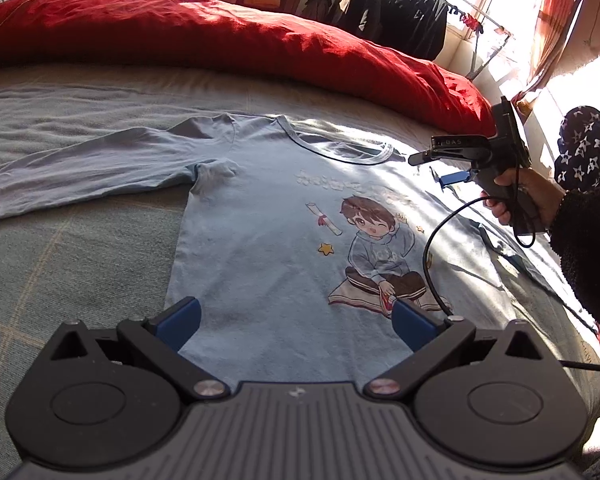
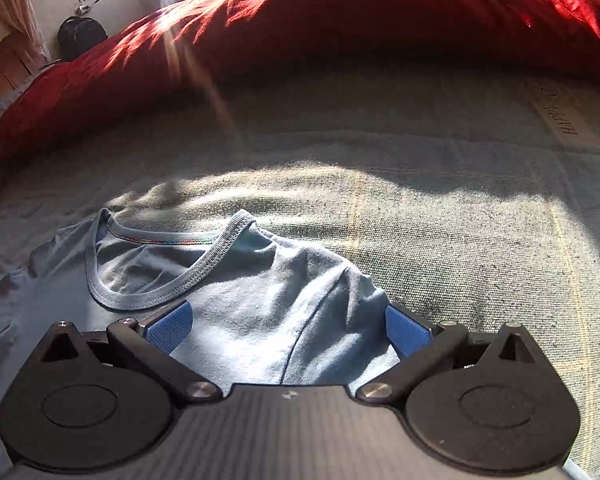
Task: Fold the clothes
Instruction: 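Press the folded sleeve flat beside the collar with the right gripper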
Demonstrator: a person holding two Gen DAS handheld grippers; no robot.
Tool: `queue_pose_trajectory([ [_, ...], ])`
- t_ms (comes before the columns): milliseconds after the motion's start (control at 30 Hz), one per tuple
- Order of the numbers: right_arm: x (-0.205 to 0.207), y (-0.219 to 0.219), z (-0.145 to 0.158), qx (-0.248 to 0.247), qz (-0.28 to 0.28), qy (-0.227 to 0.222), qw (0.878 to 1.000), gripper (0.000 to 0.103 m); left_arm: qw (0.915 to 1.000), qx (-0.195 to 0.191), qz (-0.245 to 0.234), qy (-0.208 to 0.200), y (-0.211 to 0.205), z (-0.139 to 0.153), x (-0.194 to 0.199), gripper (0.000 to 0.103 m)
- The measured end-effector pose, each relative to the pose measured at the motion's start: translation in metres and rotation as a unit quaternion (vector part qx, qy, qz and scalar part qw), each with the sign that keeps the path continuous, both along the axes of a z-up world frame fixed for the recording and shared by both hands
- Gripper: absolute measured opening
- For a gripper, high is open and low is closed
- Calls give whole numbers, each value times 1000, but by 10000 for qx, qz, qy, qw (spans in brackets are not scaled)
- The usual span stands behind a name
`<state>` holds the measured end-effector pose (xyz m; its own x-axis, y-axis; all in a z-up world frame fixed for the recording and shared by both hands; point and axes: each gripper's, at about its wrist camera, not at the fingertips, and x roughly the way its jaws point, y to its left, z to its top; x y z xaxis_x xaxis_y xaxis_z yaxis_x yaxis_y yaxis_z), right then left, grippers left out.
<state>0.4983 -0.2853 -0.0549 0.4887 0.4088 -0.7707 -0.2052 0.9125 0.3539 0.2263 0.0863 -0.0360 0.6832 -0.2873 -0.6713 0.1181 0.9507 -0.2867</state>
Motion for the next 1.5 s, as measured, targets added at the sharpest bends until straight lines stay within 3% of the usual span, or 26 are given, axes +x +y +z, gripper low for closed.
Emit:
queue_pose_trajectory([
  [133, -10, -2, 5, 24, -7, -87, 10000, 103, 10000, 63, -25, -49, -1, 5, -6, 101],
  [233, -47, -9, 12, -111, -55, -193, 9997, 103, 10000, 71, 0, -22, -5, 6, -10, 101],
  [333, -82, -17, -1, -312, -284, -292, 9987, 103, 9999, 99, -97, -19, -12, 9, -18, 101],
  [533, -136, -27, -36, -195, -320, -170, 9992, 103, 9993, 220, -308, -4, -21, 17, -38, 101],
  [633, -142, -34, -22, -73, -112, -82, 9999, 103, 9991, 305, -308, 1, -22, 20, -44, 101],
  [733, -137, -46, -2, 276, -294, -393, 9984, 103, 9992, 309, -263, 22, -22, 20, -46, 101],
  [867, -117, -56, -19, 289, -727, -261, 9966, 103, 9992, 309, -263, 56, -28, 19, -46, 101],
  [967, -131, -64, -41, 424, -966, -102, 9944, 103, 9987, 337, -391, 54, -33, 21, -47, 101],
  [1100, -156, -78, -30, 698, -745, -13, 9948, 103, 9978, 463, -473, 97, -38, 20, -42, 101],
  [1233, -162, -104, -13, 517, -1075, -335, 9923, 103, 9980, 399, -488, 73, -46, 21, -39, 101],
  [1333, -161, -122, -28, 745, -1388, -184, 9873, 103, 9973, 383, -617, 71, -54, 21, -41, 101],
  [1500, -182, -125, -38, 995, -1210, 44, 9876, 103, 9954, 538, -788, 74, -63, 24, -47, 101],
])
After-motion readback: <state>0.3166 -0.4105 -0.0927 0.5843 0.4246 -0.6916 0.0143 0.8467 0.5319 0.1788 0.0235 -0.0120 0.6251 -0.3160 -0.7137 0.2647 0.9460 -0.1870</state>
